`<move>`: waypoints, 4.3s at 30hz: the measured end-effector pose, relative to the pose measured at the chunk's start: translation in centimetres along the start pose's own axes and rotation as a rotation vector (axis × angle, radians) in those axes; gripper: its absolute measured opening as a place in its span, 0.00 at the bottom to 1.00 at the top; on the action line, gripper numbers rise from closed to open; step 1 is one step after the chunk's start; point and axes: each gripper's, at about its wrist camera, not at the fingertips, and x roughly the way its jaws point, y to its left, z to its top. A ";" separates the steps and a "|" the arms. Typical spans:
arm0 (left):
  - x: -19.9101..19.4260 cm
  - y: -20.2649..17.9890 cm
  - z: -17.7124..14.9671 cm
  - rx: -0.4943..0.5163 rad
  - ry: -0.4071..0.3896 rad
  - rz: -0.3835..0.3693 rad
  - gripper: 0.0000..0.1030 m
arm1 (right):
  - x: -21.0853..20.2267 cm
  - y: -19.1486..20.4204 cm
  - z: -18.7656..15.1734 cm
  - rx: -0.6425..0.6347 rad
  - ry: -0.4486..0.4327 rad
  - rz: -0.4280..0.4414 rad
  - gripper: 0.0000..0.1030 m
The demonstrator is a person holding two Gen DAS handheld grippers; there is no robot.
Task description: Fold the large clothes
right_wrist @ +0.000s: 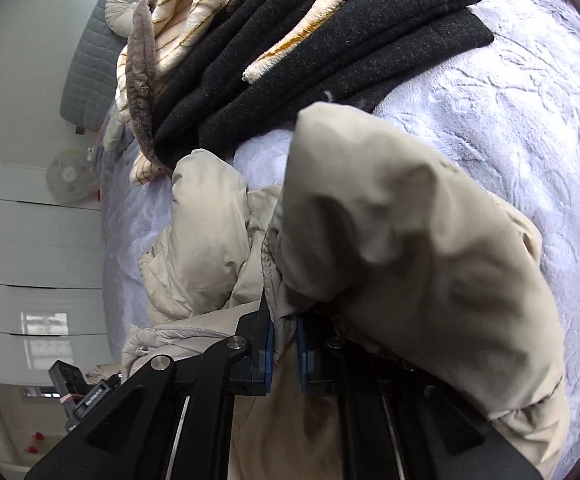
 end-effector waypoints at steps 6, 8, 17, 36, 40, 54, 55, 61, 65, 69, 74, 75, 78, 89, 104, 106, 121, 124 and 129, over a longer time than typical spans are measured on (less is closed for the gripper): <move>-3.9 -1.1 0.0 0.100 -0.123 0.090 0.97 | 0.0 0.3 0.3 -0.006 0.013 0.003 0.15; -4.7 -1.4 -0.1 0.133 -0.151 0.127 0.97 | -0.7 1.0 0.2 -0.031 0.000 0.002 0.33; 0.1 -1.1 -1.5 0.194 -0.064 0.320 0.54 | -5.2 3.8 -3.2 -0.309 -0.090 -0.230 0.11; 6.7 1.0 4.1 0.105 -0.135 0.344 0.51 | 1.1 -4.4 3.8 -0.140 -0.134 -0.419 0.06; 6.3 3.6 5.5 0.021 -0.132 0.377 0.51 | 1.2 -3.8 4.2 -0.152 -0.135 -0.430 0.06; -0.8 4.4 2.5 -0.020 -0.098 0.388 0.55 | -5.4 1.3 -2.2 -0.199 -0.215 -0.385 0.39; -1.4 4.0 1.4 0.002 -0.091 0.385 0.69 | -6.0 1.4 -3.1 -0.195 -0.215 -0.368 0.39; -4.0 2.1 -5.2 0.078 -0.054 0.359 0.74 | -8.2 0.3 -8.9 -0.154 -0.189 -0.309 0.43; -4.5 0.9 -8.7 0.108 -0.016 0.353 0.74 | -9.2 0.1 -12.8 -0.148 -0.157 -0.294 0.57; -5.0 0.2 -11.6 0.104 0.017 0.338 0.74 | -9.6 0.1 -16.1 -0.167 -0.118 -0.293 0.72; -5.4 0.1 -13.8 0.094 0.028 0.345 0.99 | -9.2 -1.0 -18.3 -0.116 -0.075 -0.274 0.77; -5.5 0.0 -14.2 0.099 0.022 0.349 0.99 | -9.0 -1.3 -18.5 -0.102 -0.070 -0.271 0.82; -5.5 0.1 -14.8 0.111 0.033 0.356 0.99 | -8.7 -2.1 -19.2 -0.066 -0.059 -0.260 0.86; -4.6 1.6 -16.1 0.073 0.085 0.346 0.99 | -7.4 -3.4 -20.2 0.015 -0.048 -0.192 0.87; -3.4 9.0 -16.2 -0.299 0.066 -0.107 0.99 | -5.8 -8.6 -19.9 0.315 -0.043 0.129 0.87; -3.1 10.0 -15.6 -0.327 0.036 -0.154 0.99 | -5.1 -9.3 -19.6 0.351 -0.036 0.172 0.87; 2.8 9.6 -12.5 -0.416 -0.062 -0.191 0.99 | -0.2 -10.2 -16.2 0.385 -0.046 0.354 0.87; 3.5 9.4 -12.2 -0.445 -0.059 -0.162 0.95 | 0.0 -10.1 -16.1 0.391 -0.042 0.355 0.87; 2.9 9.5 -12.1 -0.502 -0.074 -0.257 0.33 | -0.3 -10.4 -16.5 0.442 -0.023 0.372 0.78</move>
